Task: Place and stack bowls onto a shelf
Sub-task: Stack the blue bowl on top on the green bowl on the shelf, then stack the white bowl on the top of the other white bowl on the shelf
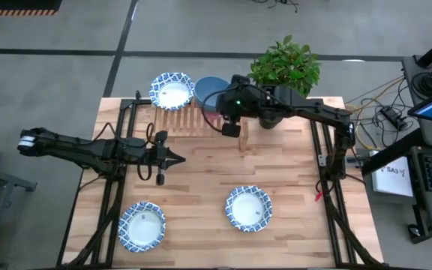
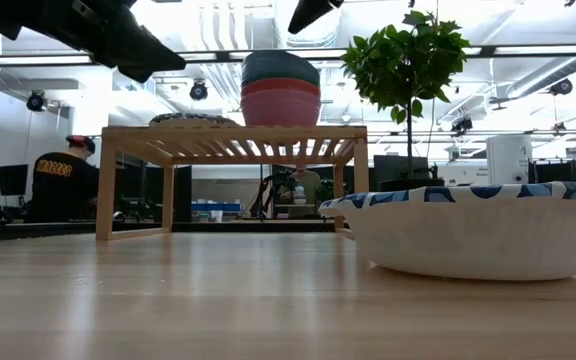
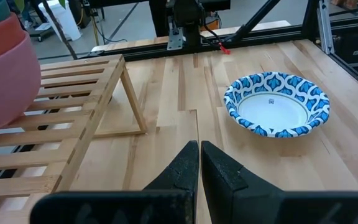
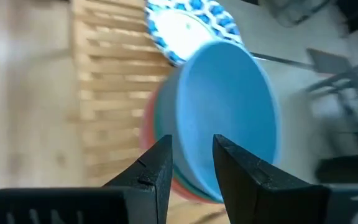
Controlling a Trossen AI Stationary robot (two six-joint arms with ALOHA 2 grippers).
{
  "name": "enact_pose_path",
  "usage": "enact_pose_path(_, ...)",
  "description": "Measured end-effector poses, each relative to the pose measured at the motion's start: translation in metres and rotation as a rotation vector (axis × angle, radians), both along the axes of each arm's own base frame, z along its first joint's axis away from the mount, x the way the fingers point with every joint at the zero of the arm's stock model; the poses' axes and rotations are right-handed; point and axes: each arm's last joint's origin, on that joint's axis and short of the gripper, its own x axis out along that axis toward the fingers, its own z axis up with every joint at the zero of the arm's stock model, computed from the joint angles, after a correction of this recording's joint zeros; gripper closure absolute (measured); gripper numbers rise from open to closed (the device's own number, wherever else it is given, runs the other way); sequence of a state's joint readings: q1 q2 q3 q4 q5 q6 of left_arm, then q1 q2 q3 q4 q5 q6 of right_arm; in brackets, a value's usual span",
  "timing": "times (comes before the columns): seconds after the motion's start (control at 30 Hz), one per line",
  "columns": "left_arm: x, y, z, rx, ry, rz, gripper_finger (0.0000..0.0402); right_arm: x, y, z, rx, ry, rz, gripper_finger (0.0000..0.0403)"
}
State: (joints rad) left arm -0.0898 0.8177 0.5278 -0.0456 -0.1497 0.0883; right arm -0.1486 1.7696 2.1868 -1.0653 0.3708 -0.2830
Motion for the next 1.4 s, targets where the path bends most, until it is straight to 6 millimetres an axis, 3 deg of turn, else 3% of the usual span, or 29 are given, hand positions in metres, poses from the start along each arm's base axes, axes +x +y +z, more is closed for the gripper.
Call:
enact_pose_path(0.17,0.000,0.000,0.000,0.000,0.000,0.000,0.0400,0.004,0.003,0.004,0.105,-0.093,0.053,0.0311)
enact_pose_path(0.43,0.000,0.000,0.000,0.000,0.000,0.000,0.0400,0.028,0.004,-0.003,0.037,-0.269,0.130,0.0358)
enact_pose_path(0.6,0.000,0.000,0.000,0.000,0.000,0.000,0.0400,0.040,-0.006,-0.012,-0.006,-0.365,0.126,0.0390)
enact_pose_path(1.13,0.000,0.000,0.000,0.000,0.000,0.000,0.0400,0.044,-0.046,-0.069,0.056,-0.355,-0.016,0.0394)
enact_pose_path(1.27,0.000,0.000,0.000,0.000,0.001,0.000,0.0400,0.044,-0.045,-0.070,0.057,-0.353,-0.014,0.0394)
enact_pose_path(1.4,0.000,0.000,0.000,0.000,0.001,0.000,0.0400,0.040,-0.037,-0.057,0.054,-0.382,0.004,0.0394)
